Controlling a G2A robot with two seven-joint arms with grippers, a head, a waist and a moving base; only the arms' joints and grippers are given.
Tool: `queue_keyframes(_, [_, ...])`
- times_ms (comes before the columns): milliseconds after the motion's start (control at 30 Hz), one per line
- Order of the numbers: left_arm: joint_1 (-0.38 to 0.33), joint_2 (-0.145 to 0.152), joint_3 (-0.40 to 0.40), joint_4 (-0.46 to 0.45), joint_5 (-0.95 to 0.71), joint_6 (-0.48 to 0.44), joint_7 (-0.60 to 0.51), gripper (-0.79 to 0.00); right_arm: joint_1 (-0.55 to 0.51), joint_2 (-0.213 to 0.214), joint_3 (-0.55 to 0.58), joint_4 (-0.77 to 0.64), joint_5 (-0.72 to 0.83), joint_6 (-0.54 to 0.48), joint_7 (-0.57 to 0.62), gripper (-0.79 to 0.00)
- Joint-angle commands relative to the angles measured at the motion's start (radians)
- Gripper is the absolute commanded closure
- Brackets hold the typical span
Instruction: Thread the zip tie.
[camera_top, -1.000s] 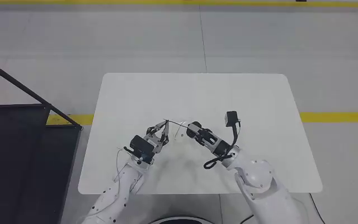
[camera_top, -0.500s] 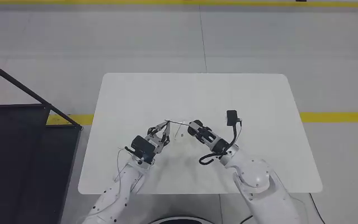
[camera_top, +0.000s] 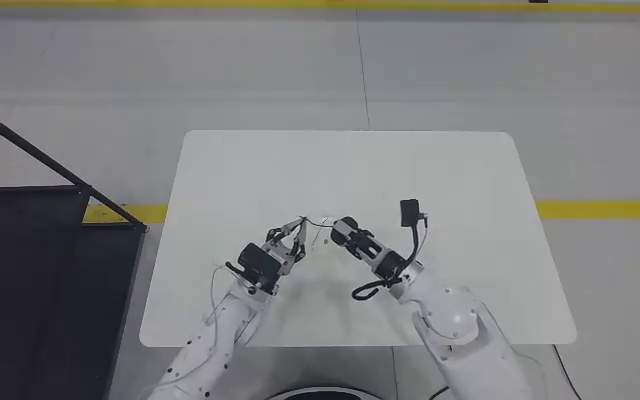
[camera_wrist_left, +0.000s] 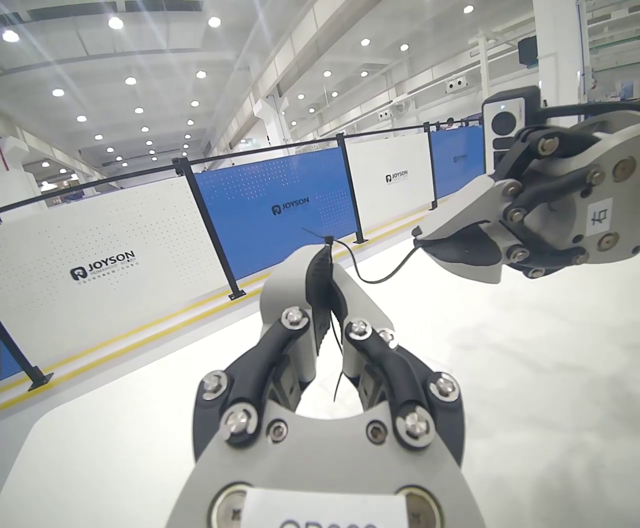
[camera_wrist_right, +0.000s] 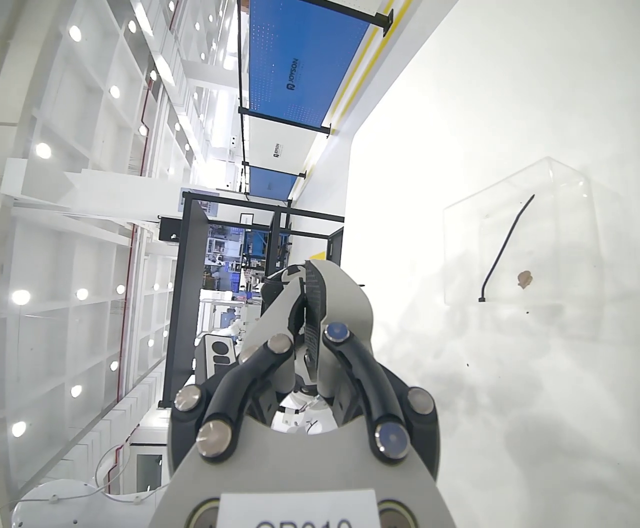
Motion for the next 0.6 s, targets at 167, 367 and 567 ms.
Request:
queue_keyframes(167, [0.024, -0.001, -0.016, -0.029, -0.036, -0.001, 0.011, 0.0, -0.038, 0.006, 0.034, -0.024, 0.025, -0.036, 0.028, -0.785])
queue_keyframes(367, [0.056, 0.0, -0.024, -0.08, -0.094, -0.056, 0.013, 0.0, -0.116, 0.022, 0.111, -0.064, 0.065, -0.113, 0.107, -0.785])
queue_keyframes(567, [0.135, 0.01, -0.047, -0.166, -0.173, -0.185, 0.011, 0.0, -0.234, 0.046, 0.223, -0.104, 0.105, -0.258, 0.23, -0.785])
